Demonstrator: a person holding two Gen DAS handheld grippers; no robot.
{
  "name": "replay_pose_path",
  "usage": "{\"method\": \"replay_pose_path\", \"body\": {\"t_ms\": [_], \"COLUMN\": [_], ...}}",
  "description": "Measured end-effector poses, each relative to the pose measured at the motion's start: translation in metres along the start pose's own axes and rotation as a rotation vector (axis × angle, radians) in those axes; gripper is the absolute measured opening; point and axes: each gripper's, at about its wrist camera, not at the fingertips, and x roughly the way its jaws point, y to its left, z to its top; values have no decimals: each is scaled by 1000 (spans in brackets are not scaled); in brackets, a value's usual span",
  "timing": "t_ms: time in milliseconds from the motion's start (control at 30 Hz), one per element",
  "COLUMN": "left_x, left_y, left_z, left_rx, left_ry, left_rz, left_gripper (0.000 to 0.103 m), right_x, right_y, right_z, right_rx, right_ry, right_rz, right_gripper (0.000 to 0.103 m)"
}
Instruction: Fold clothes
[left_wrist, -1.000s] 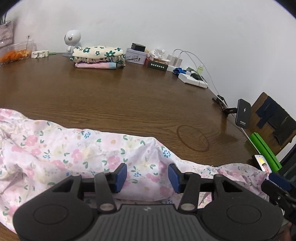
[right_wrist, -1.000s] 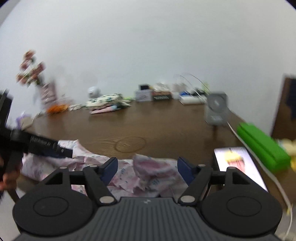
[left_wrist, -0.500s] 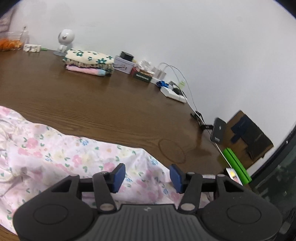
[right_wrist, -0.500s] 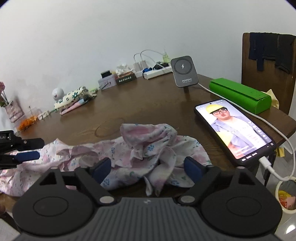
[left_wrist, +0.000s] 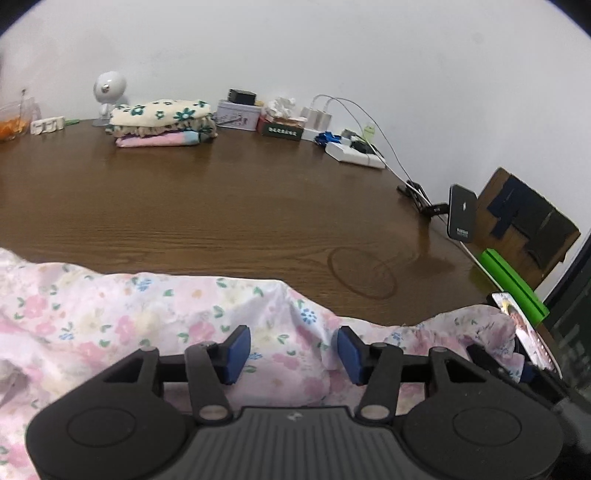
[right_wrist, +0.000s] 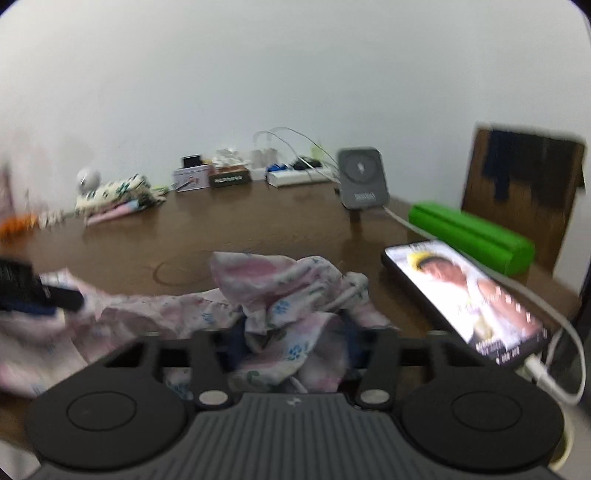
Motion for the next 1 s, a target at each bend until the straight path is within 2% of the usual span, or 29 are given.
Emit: {"method": "replay_pose_path", "body": {"t_ms": [33, 133, 233, 367, 467, 533, 567, 633, 667, 733, 767, 800, 933, 967, 1000], "left_x": [-6, -27, -53, -91, -109, -117, -119, -120, -120, -121, -121, -121, -122, -122, -123], "left_y": [4, 20, 45, 80, 98, 107, 108, 108, 109, 110, 110, 111, 113, 114, 114], "left_z": [1, 6, 10, 4, -7, -17, -22, -28, -29, -31, -31, -32, -35, -36, -36], "left_rx": [-11, -42, -89, -181, -264, -310, -317, -319, -319, -318, -318, -317, -316, -315, -315], "left_ry": [-14, -64, -109, -171, -180, -173, -168, -158, -160, -165, -168, -170, -180, -183, -185], "left_rz": [8, 73, 158, 270, 312, 316, 325, 345, 357, 380, 392, 404, 452, 464, 476], "left_gripper": [50, 51, 51, 51, 50, 50, 50, 50, 50, 50, 50, 50, 50, 50, 50], "right_x": [0, 1, -4, -25, -18, -4, 4, -1, -4, -9, -11, -14, -36, -41, -47], "right_y": [3, 9, 13, 48, 99, 133, 145, 143, 143, 141, 141, 140, 119, 114, 108], "right_z": [-4, -3, 11, 41, 48, 40, 34, 35, 35, 35, 36, 36, 45, 48, 50], "right_rx": [-46, -135, -147, -236, -291, -327, -327, -318, -313, -304, -299, -295, -282, -279, -275], "right_ry": [-20, -38, -60, -207, -121, -20, 24, 2, -10, -33, -44, -56, -196, -231, -266], "right_rz": [5, 33, 99, 326, 563, 642, 663, 692, 706, 734, 749, 763, 781, 786, 790], "right_gripper": [25, 13, 10, 10, 10, 12, 14, 42, 49, 93, 99, 100, 99, 97, 90]}}
